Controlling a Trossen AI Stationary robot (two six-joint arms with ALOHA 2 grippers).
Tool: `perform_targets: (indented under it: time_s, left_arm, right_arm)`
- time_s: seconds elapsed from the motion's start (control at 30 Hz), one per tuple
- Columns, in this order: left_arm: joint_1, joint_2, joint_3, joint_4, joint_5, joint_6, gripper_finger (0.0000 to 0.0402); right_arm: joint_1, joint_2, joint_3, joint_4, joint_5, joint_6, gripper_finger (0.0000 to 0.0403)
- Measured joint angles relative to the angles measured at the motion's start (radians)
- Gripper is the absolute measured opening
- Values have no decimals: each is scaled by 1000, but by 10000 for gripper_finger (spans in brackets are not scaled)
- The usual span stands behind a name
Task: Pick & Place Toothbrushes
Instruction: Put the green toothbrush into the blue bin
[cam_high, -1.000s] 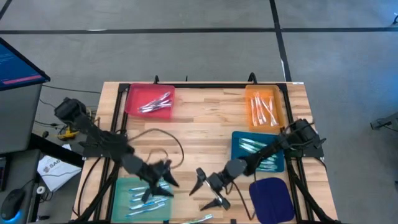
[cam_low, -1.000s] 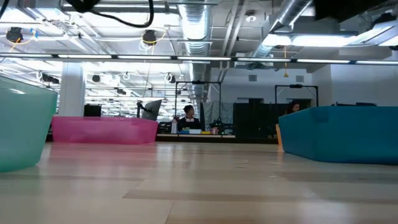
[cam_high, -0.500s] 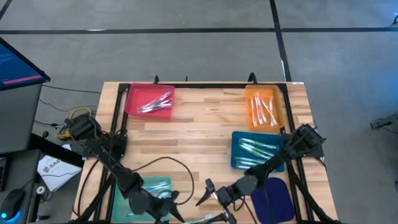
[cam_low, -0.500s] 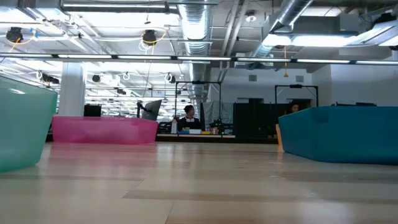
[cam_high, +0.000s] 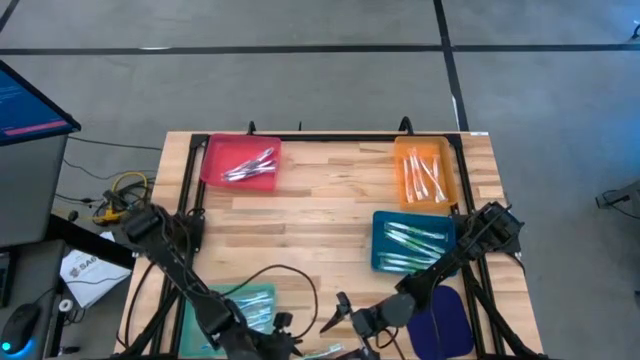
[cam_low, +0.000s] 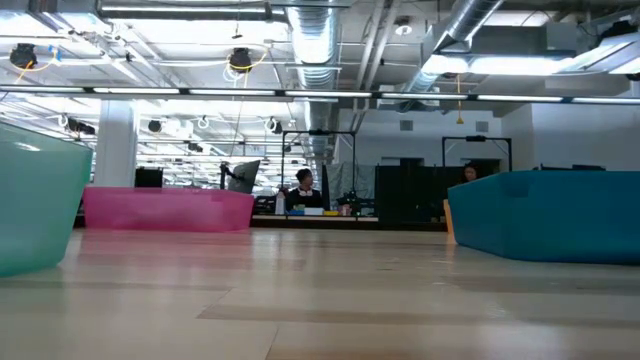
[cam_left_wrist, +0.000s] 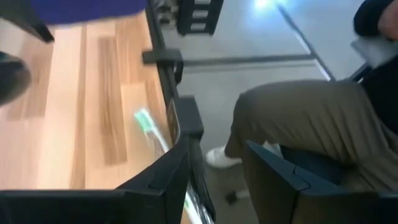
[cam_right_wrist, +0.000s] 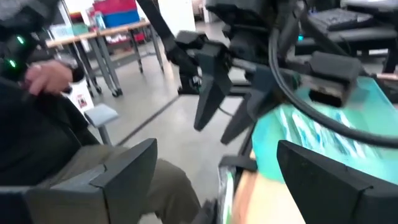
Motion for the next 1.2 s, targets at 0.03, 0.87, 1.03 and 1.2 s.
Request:
perform_targets:
  time_s: [0.03, 0.87, 1.03, 1.2]
  left_arm:
    - [-3, 7, 14, -28, 1, -14, 141]
    - [-20, 162, 184, -214, 208, -255, 1]
    - [-14, 166, 265, -459, 197, -254, 1]
    - [-13, 166, 341, -567, 185, -221, 0]
  right_arm:
    - [-1, 0, 0, -15, 0, 0, 325]
    - [-49, 0, 0, -159, 4, 53, 325]
    - [-50, 0, 0, -173, 3, 53, 325]
    - [-50, 0, 0, -247, 0, 86, 324]
